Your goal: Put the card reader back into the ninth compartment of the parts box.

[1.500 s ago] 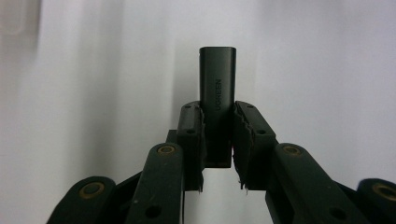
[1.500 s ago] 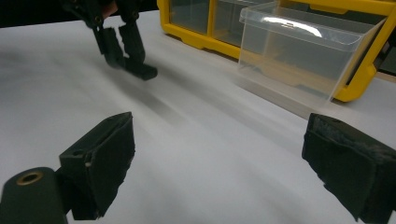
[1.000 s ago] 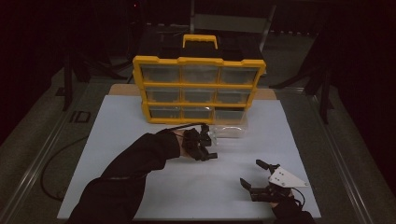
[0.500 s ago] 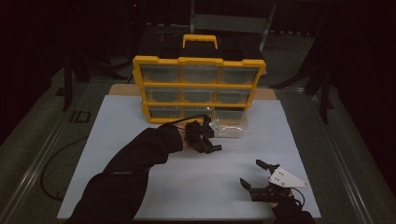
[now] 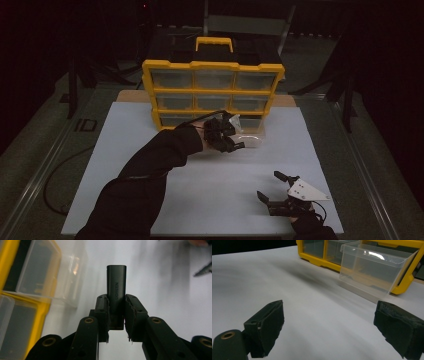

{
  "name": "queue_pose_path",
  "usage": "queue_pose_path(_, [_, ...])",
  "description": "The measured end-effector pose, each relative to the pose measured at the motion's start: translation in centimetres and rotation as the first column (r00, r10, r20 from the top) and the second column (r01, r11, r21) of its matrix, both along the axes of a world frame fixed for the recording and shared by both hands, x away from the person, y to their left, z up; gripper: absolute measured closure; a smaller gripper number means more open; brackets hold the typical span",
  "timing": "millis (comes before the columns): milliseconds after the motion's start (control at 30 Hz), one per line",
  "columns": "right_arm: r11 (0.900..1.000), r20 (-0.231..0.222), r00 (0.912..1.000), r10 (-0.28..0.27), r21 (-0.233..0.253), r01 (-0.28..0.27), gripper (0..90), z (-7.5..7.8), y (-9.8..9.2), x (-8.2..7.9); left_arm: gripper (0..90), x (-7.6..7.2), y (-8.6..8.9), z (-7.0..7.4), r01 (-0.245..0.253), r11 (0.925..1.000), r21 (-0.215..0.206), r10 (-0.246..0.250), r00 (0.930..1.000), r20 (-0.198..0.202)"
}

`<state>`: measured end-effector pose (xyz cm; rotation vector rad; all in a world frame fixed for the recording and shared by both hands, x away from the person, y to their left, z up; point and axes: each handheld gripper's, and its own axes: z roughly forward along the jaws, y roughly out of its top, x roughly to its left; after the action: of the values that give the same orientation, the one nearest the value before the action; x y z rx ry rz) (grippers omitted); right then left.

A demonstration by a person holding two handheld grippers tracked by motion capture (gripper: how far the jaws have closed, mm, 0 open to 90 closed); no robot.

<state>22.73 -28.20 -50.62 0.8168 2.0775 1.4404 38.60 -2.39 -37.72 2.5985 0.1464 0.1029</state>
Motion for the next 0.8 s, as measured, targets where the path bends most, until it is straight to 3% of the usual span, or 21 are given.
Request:
queue_pose_path(333, [1.0,-0.004,1.0,0.002,0.003,-0.002,9.5,0.0,0.0,0.0,74.6,1.5,-0.4,0.3,-0.037,0.9979,-0.052,0.037,0.9993,0.0])
queue_pose_path(800, [1.0,-0.003,1.0,0.006,0.005,-0.006,9.5,-0.1,0.1,0.0,74.6,3.4,-1.6,0.3,-0.099,0.9915,-0.084,0.101,0.9948,0.013])
